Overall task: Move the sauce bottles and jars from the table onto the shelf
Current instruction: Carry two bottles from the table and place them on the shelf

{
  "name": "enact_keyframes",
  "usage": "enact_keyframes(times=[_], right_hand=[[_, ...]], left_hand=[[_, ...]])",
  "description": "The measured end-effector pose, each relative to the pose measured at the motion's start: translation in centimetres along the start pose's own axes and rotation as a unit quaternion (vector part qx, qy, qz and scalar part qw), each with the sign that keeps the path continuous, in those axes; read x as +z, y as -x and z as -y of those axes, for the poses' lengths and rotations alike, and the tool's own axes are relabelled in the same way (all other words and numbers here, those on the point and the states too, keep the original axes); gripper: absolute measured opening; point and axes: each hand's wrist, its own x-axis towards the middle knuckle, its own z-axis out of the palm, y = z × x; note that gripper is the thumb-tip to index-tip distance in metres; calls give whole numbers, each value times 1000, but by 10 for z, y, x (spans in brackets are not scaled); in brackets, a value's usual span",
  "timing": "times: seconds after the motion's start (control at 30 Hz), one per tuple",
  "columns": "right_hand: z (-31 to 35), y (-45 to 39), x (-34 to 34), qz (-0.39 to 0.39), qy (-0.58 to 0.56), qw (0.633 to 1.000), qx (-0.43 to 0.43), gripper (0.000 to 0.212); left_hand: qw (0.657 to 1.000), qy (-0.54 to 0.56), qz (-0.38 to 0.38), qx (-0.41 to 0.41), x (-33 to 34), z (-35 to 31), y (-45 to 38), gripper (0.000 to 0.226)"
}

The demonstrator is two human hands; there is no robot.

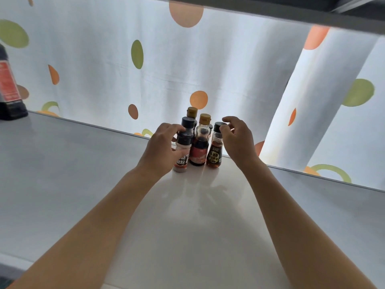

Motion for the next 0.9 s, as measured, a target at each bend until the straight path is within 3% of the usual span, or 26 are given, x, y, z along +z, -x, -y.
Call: enact_keyframes(times=[0.37,0.9], right_hand=[[9,1,-4,14,93,993,-66,40],[-3,-1,-2,7,98,995,-24,40]], left_hand=[[1000,-8,-7,24,2,1,1,52],[1000,-18,-2,-3,2,1,7,59]])
